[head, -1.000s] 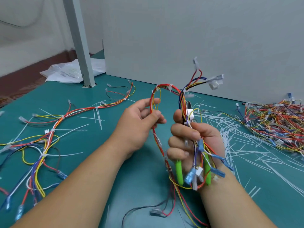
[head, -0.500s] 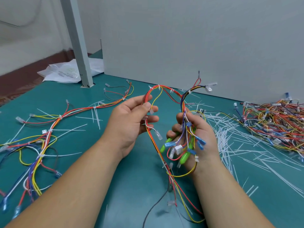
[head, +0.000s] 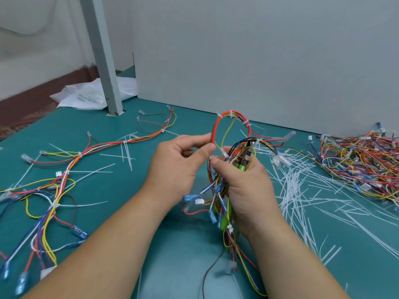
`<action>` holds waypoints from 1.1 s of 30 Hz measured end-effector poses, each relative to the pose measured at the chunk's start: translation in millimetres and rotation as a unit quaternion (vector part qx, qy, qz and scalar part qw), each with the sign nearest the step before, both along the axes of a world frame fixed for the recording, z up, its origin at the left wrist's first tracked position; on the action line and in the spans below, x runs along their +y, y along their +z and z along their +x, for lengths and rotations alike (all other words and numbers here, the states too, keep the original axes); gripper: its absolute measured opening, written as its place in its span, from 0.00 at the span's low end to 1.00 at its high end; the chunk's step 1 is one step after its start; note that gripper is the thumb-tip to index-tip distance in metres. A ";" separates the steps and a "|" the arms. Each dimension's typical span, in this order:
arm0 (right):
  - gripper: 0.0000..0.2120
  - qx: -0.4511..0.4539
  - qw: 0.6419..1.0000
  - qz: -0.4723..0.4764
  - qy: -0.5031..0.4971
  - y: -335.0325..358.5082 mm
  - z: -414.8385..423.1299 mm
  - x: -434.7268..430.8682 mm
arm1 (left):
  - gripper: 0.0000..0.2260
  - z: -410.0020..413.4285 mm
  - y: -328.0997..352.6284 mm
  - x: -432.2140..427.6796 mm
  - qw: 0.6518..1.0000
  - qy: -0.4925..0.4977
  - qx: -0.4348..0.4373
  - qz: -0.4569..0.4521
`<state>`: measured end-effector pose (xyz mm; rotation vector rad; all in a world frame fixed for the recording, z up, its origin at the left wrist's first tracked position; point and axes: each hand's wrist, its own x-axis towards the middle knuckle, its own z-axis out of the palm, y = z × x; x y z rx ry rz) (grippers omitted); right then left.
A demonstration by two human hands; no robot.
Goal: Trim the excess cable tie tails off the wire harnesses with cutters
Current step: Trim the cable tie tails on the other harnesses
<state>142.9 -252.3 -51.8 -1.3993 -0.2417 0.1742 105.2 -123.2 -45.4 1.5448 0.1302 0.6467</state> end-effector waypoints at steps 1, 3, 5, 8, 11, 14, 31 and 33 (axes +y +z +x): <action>0.18 -0.001 1.000 -0.007 -0.007 -0.6 0.7 -0.2 | 0.11 -0.5 -0.3 -0.8 1.000 -0.014 0.000 0.014; 0.17 0.015 1.000 -0.004 -0.012 -1.6 2.8 -1.3 | 0.13 -2.2 0.1 -2.4 0.998 -0.038 -0.001 0.040; 0.15 0.047 0.998 0.037 0.002 -1.8 4.7 -2.6 | 0.15 -3.4 0.6 -3.0 0.996 -0.070 0.012 0.053; 0.12 0.119 0.986 0.118 0.012 -0.5 8.5 -3.7 | 0.31 -5.9 -1.6 -5.2 0.983 -0.155 0.091 0.030; 0.07 0.154 0.970 0.184 -0.050 0.3 17.0 -5.7 | 0.51 -6.7 -7.1 -10.2 0.954 -0.251 0.164 -0.020; 0.08 0.173 0.953 0.223 -0.108 0.3 25.2 -9.6 | 0.49 -8.7 -9.8 -12.8 0.944 -0.264 0.198 0.017; 0.10 0.086 0.954 0.268 -0.104 0.1 22.8 -1.7 | 0.05 -7.5 -12.7 -29.7 0.967 -0.196 0.163 -0.006; 0.14 0.070 0.956 0.269 -0.096 4.4 19.2 -0.9 | 0.07 -8.8 -9.8 -28.7 0.958 -0.219 0.171 -0.071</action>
